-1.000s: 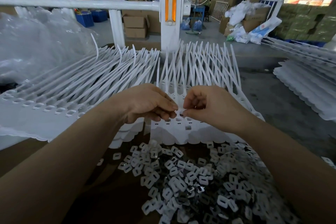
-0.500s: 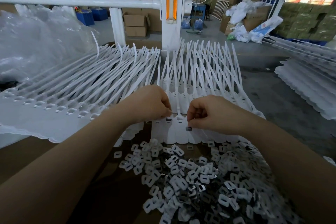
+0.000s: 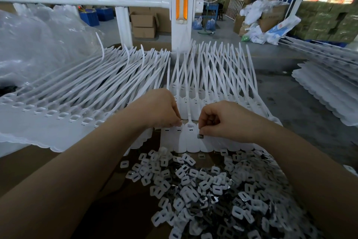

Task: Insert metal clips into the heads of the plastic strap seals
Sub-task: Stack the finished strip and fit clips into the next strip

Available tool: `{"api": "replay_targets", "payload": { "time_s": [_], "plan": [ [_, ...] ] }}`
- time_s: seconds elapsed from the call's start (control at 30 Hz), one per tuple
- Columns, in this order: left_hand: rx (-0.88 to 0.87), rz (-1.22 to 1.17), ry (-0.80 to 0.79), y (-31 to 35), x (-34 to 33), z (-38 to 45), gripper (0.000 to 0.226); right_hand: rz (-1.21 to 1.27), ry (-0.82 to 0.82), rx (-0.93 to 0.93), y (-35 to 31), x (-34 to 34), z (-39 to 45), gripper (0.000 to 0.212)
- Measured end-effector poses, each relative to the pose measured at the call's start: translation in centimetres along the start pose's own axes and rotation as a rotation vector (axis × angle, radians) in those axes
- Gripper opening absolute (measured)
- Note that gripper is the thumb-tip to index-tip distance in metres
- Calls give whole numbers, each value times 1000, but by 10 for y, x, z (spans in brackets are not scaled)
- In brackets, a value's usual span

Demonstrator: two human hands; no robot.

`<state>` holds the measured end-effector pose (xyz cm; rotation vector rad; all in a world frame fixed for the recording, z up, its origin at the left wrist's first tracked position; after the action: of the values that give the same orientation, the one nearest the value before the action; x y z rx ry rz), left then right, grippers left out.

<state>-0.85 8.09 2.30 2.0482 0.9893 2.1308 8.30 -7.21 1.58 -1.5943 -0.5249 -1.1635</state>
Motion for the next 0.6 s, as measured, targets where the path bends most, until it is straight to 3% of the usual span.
{"api": "replay_targets", "payload": {
  "time_s": [0.27,0.6],
  "plan": [
    [56,21,-56,-2,-1,2,18,20,-7,-9,0,-2,-1,14],
    [50,-43,-32,-10,-4,5,16,100,-85,11,0,9,-5,9]
  ]
}}
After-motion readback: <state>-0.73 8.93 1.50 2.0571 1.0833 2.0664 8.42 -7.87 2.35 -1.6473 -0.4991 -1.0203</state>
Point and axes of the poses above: each hand's wrist, its own z-axis towards the middle knuckle, its own x-axis out of the back of the hand, y = z × x, the point moved 3 cm from there along z, towards the middle knuckle, and after that the axes turned 1 degree about y, right-handed, at the moved point
